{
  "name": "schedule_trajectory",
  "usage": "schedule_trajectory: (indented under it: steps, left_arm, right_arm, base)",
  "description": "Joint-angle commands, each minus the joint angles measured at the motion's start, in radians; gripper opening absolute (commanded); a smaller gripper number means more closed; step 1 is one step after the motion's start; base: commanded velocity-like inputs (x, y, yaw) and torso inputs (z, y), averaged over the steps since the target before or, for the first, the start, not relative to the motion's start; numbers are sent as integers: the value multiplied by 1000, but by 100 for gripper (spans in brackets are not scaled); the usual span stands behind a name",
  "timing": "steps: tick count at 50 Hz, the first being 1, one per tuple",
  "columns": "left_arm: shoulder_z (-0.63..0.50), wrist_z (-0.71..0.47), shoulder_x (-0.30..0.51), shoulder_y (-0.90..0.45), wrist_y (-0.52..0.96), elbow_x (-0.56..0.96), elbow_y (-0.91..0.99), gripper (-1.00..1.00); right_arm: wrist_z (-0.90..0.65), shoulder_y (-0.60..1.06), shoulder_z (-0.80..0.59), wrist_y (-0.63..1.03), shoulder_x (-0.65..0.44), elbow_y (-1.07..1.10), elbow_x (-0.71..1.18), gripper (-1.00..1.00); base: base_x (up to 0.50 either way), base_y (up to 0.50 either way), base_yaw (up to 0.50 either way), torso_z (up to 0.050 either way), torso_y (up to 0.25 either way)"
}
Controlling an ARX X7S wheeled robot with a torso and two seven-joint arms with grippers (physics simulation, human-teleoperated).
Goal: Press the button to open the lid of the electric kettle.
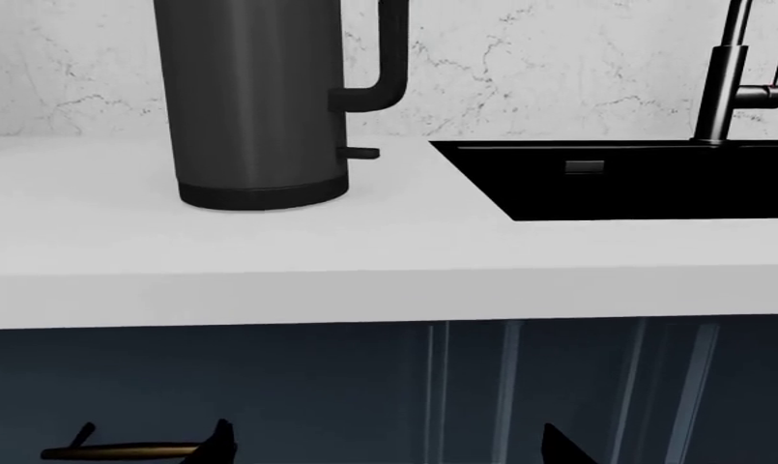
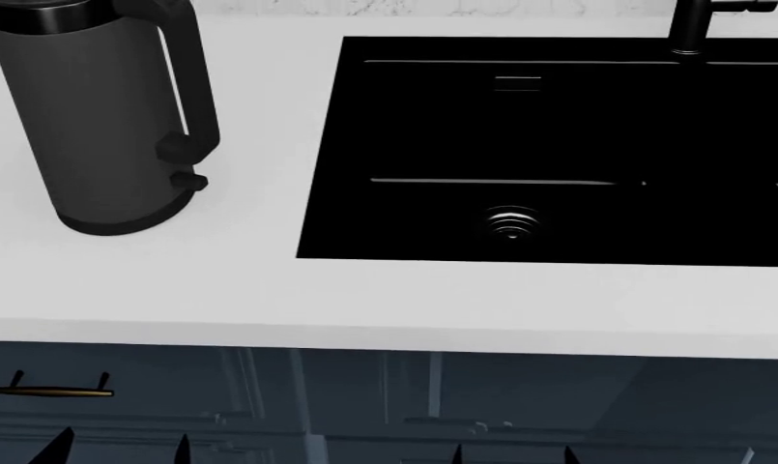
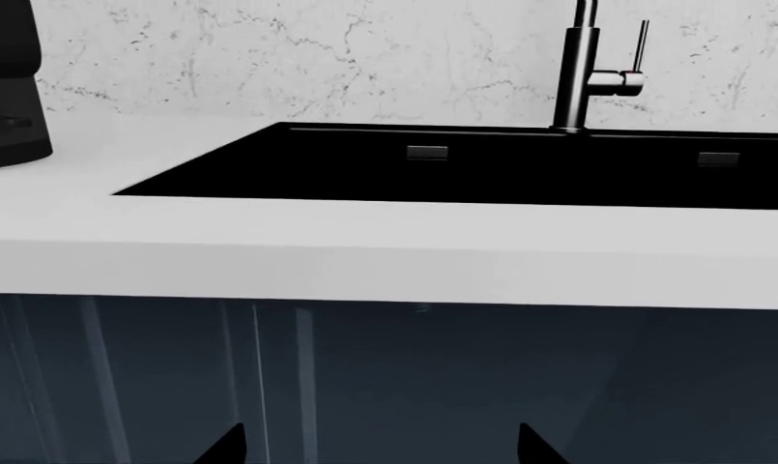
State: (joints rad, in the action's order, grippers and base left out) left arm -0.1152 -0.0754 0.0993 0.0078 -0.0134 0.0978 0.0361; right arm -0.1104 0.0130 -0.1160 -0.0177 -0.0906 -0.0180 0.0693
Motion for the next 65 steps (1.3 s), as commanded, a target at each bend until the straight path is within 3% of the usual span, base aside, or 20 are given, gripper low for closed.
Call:
schedule_trajectory:
  steps: [1, 21, 22, 24, 27, 37, 44, 47, 48, 52, 55, 65]
  left_arm:
    - [-14, -8, 13, -4, -12, 16, -12, 100]
    - [-7, -19, 18, 0, 49, 121, 60, 100]
    - [-19, -36, 34, 1, 140, 114, 113, 100]
    - [-23, -52, 48, 15, 184, 110, 201, 100]
    - [12, -117, 77, -16, 418, 165, 434, 100]
    - [80, -229, 120, -151, 903, 340, 832, 100]
    - [249, -358, 62, -441, 1420, 592, 1007, 100]
    - [328, -528, 57, -553, 1578, 847, 1009, 100]
    - [339, -575, 60, -567, 1582, 914, 992, 100]
    - [289, -551, 113, -501, 1471, 850, 958, 100]
    - [330, -567, 108, -529, 1497, 892, 965, 100]
    - [298, -601, 123, -520, 1478, 903, 962, 100]
  right_arm:
    - [-15, -1, -17, 6, -14, 9, 10, 100]
    - [-44, -7, -34, 40, -28, 56, 37, 100]
    - [-62, -7, -40, 100, -34, 125, 20, 100]
    - [-66, 2, -48, 198, -49, 240, 15, 100]
    - [-92, 31, -13, 411, -69, 471, 54, 100]
    - [-169, 208, 57, 967, -90, 917, 140, 100]
    - [-191, 383, 88, 1286, -93, 1042, 194, 100]
    - [-355, 432, 118, 1330, -159, 1065, 428, 100]
    - [-417, 430, 151, 1300, -176, 1065, 523, 100]
    - [-399, 365, 131, 1216, -210, 1028, 503, 100]
    - [-396, 339, 141, 1178, -221, 1017, 494, 100]
    - [-415, 350, 142, 1207, -213, 1025, 533, 100]
  base:
    - [0, 0, 0, 50, 0]
    - [0, 0, 0, 8, 0]
    - [0, 0, 0, 0, 0]
    - [0, 0, 0, 0, 0]
    - [0, 0, 0, 0, 0]
    - [0, 0, 0, 0, 0]
    - [0, 0, 0, 0, 0]
    - [0, 0, 0, 0, 0]
    - [0, 0, 0, 0, 0]
    - [0, 0, 0, 0, 0]
    - [298, 0, 0, 0, 0]
    - [290, 0, 0, 0, 0]
